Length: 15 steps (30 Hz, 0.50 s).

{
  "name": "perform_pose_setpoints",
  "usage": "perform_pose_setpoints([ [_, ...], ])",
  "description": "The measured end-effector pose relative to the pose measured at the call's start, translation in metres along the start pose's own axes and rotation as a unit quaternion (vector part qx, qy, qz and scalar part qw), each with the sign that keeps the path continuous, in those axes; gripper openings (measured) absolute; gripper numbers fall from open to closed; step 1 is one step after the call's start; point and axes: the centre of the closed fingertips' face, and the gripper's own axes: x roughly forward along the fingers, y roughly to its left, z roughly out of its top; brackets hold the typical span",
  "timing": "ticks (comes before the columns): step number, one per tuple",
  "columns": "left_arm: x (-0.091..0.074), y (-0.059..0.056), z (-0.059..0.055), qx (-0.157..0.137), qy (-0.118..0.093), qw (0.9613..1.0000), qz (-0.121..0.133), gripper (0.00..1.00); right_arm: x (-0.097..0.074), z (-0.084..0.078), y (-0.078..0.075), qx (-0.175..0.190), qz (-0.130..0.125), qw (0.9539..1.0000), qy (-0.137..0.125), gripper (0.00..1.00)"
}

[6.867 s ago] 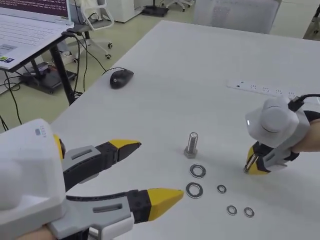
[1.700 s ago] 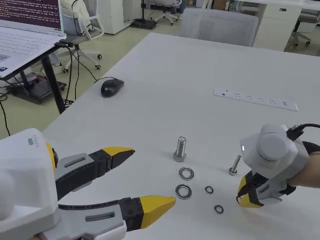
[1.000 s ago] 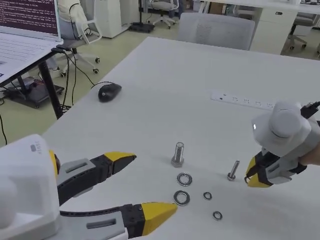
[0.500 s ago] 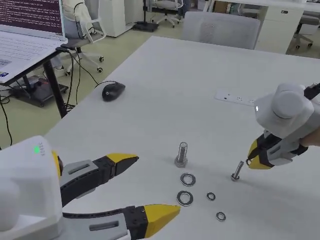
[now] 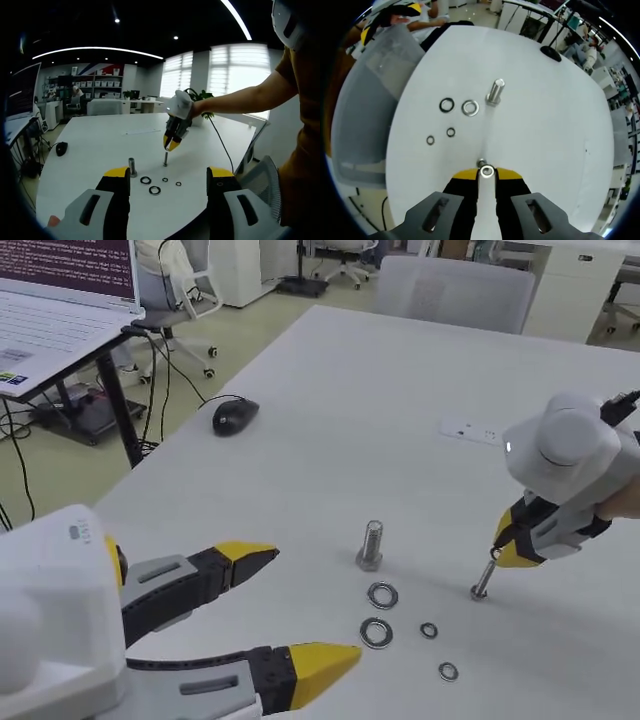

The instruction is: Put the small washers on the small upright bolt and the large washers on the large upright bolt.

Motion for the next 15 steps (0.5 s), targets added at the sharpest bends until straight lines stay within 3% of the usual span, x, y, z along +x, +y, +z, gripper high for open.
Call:
perform_pose_setpoints([
  [15, 0.001, 0.002, -0.002, -0.004, 0.001, 1.0, 0.002, 0.61, 0.012, -0.005, -0.003, -0.005, 0.01, 0.9999, 0.011, 0.12],
])
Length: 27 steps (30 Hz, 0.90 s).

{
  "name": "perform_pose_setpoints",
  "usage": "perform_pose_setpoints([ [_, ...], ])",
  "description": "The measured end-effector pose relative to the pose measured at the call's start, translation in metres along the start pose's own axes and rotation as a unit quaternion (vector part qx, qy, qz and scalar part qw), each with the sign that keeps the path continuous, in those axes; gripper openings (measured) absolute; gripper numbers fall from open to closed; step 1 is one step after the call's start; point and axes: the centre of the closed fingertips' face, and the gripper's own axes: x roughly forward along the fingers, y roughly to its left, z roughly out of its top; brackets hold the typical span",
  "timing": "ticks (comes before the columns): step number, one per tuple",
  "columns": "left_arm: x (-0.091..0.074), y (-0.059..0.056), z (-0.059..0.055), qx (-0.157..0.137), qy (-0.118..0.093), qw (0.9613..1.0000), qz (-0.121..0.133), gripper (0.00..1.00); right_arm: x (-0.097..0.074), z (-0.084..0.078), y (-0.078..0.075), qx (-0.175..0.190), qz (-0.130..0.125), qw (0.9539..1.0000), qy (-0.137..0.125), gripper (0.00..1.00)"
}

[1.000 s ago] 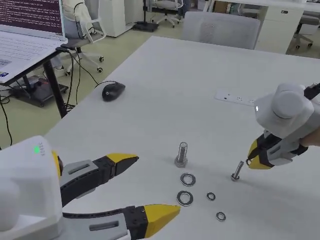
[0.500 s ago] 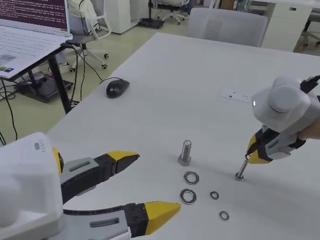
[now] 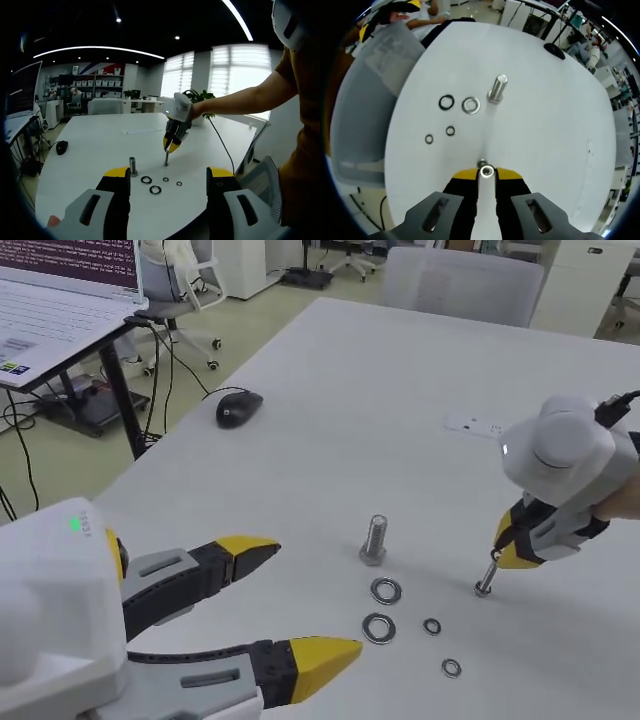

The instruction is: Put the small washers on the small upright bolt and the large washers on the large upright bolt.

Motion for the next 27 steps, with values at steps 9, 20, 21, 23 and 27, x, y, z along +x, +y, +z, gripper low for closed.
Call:
perform_pose_setpoints([
  [9, -0.0001, 0.0019, -0.0009, -0.003, -0.001, 1.0, 0.001, 0.61, 0.0003, 0.0021, 0.0004, 0.001, 0.006, 1.0, -0.002, 0.12],
  [20, 0.0008, 0.0028, -0.0011, -0.003, -0.002, 1.0, 0.002, 0.61, -0.0004, 0.0033, 0.0035, 0.002, 0.008, 1.0, 0.002, 0.12],
  [21, 0.0006, 0.0027, -0.001, -0.003, -0.003, 1.0, 0.002, 0.61, -0.0005, 0.0031, 0.0035, 0.002, 0.008, 1.0, 0.002, 0.12],
  [23, -0.0001, 0.0031, -0.0014, -0.004, -0.003, 1.0, 0.003, 0.61, 0.0003, 0.0014, 0.0036, 0.002, 0.009, 1.0, 0.004, 0.12],
  [27, -0.0004, 0.0036, -0.0018, -0.004, -0.003, 1.0, 0.003, 0.61, 0.0038, -0.0005, 0.0043, 0.004, 0.011, 0.9999, 0.006, 0.12],
])
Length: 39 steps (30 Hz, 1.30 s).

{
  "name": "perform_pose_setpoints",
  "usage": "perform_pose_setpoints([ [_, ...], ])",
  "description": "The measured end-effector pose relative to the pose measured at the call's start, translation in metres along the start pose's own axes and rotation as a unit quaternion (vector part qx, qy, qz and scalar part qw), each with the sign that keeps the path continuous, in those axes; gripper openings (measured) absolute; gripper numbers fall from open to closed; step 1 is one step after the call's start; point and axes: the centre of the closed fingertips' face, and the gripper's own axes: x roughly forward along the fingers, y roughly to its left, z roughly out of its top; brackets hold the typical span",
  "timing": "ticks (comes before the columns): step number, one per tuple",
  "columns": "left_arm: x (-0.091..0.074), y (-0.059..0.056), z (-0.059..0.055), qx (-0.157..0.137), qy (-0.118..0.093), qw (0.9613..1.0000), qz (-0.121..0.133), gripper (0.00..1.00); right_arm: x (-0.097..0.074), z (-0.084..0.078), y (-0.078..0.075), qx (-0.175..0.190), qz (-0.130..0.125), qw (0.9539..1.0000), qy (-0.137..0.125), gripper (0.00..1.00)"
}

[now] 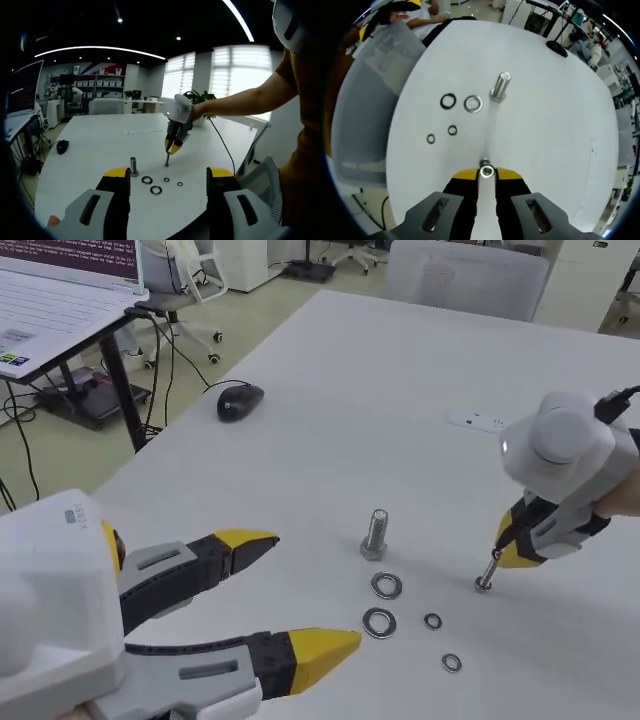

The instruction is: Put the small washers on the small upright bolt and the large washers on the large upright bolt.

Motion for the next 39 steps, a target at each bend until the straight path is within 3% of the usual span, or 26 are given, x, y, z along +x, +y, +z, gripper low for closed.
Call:
perform_pose_setpoints([
  [19, -0.001, 0.001, -0.001, -0.003, 0.001, 1.0, 0.003, 0.61, 0.025, -0.006, 0.004, -0.01, 0.01, 0.9998, 0.017, 0.12],
  [39, 0.0, 0.004, -0.002, -0.006, 0.001, 0.9999, 0.009, 0.6, 0.043, -0.01, 0.004, -0.017, 0.018, 0.9996, 0.011, 0.13],
])
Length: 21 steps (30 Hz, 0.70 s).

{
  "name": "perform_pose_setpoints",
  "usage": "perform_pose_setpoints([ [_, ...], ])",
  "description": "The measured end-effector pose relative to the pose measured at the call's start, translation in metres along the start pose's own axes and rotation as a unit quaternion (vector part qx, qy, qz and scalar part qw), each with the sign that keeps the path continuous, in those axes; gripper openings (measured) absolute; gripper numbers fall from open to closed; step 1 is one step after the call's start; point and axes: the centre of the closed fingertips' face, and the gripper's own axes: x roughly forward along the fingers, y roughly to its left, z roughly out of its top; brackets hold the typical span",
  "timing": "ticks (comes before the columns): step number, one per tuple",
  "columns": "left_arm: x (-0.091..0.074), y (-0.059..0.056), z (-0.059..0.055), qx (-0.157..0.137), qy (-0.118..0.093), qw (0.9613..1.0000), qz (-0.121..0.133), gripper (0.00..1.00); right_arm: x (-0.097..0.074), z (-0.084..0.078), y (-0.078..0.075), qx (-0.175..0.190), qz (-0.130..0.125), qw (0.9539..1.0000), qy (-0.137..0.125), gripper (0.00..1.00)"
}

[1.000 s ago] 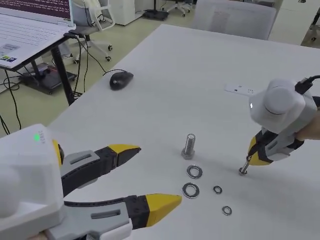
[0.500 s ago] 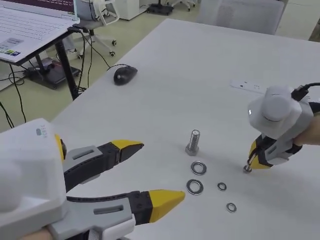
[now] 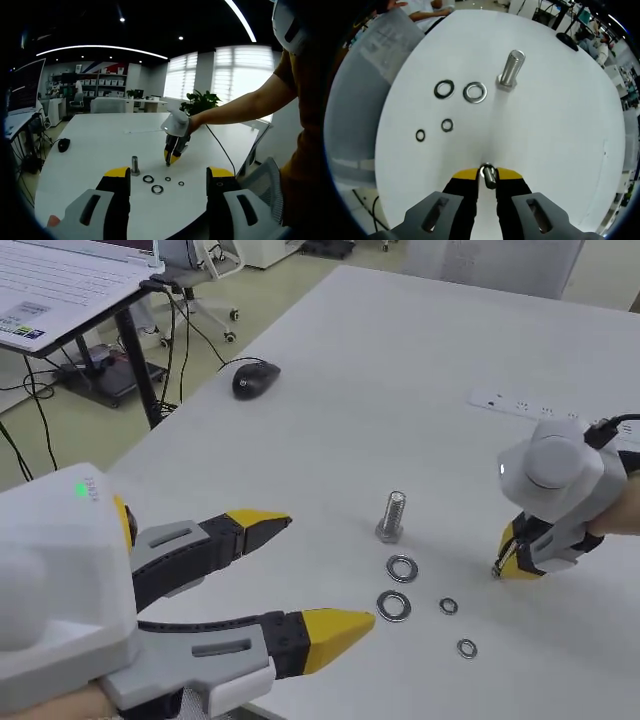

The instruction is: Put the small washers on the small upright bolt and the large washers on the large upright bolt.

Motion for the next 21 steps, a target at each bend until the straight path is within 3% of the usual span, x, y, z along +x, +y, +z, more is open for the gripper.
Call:
perform_pose_setpoints([
  [9, -0.001, -0.001, 0.001, 0.003, 0.0, 1.0, 0.001, 0.6, -0.002, -0.003, -0.001, 0.0, -0.005, 1.0, -0.003, 0.16],
  [21, -0.002, -0.007, 0.008, 0.017, -0.002, 0.9998, -0.006, 0.6, -0.024, -0.01, 0.004, 0.02, -0.026, 0.9992, -0.021, 0.17],
])
